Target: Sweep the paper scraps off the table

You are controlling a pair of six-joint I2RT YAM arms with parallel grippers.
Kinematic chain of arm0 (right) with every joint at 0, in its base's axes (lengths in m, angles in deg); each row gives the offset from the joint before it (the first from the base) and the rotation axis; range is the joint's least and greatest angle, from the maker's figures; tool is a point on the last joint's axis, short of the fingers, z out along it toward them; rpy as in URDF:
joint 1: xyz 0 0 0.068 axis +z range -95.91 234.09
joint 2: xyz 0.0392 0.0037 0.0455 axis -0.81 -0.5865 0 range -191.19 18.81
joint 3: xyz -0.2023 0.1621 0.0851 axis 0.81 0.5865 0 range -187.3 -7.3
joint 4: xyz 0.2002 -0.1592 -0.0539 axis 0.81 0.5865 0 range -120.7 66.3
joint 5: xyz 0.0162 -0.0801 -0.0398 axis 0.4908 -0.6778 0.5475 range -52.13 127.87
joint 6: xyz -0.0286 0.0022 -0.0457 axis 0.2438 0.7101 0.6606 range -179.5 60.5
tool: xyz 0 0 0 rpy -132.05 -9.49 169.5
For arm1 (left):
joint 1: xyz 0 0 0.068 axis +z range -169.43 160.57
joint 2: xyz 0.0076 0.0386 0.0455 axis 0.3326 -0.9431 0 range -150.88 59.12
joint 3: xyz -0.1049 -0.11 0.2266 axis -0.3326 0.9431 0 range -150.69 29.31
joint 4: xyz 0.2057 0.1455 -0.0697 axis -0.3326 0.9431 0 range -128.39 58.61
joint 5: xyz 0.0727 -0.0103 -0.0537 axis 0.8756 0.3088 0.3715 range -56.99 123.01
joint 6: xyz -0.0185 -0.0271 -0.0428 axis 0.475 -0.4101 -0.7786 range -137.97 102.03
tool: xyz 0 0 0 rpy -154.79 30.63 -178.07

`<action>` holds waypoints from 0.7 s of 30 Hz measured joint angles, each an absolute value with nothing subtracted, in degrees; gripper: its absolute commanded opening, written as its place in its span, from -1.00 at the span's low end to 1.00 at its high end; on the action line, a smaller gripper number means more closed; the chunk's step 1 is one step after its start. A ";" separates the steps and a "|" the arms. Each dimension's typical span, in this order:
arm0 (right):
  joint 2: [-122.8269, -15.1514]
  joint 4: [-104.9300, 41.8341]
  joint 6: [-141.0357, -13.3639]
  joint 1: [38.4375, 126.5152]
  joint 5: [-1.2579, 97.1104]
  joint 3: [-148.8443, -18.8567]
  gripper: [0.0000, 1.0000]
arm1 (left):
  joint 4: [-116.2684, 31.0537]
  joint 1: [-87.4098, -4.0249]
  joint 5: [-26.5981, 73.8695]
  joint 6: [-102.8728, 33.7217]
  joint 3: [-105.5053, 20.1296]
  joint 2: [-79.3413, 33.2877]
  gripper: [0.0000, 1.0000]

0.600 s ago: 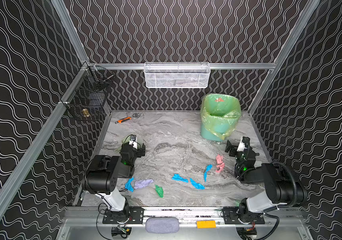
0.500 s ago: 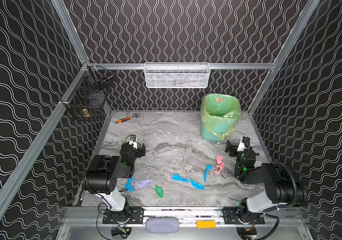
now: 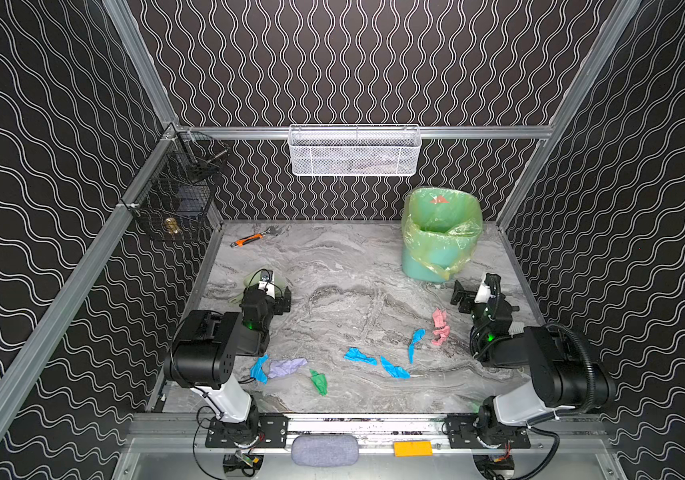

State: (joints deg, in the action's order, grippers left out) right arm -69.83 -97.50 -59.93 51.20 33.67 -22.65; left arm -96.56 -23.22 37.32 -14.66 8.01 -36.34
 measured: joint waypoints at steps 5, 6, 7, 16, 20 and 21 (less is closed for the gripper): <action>-69.83 -97.50 -59.93 51.20 33.67 -22.65 1.00 | -96.56 -23.24 37.32 -14.66 8.01 -36.37 0.98; -69.83 -97.50 -59.93 51.20 33.67 -22.65 1.00 | -96.56 -23.24 37.32 -14.66 8.01 -36.37 0.98; -69.83 -97.50 -59.93 51.20 33.67 -22.65 1.00 | -96.56 -23.24 37.32 -14.66 8.01 -36.37 0.97; -67.45 -95.56 -60.17 51.26 32.49 -22.50 1.00 | -94.57 -23.31 37.30 -14.61 7.95 -34.60 0.98; -55.10 -83.82 -61.63 51.24 27.52 -26.43 1.00 | -87.95 -23.64 36.45 -14.40 4.71 -27.45 0.98; -52.21 -80.59 -61.92 51.24 26.15 -28.18 1.00 | -86.24 -23.72 36.10 -14.35 3.69 -25.85 0.97</action>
State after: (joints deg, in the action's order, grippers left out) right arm -52.21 -80.59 -61.92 51.24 26.15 -28.18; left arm -86.24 -23.72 36.10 -14.35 3.69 -25.85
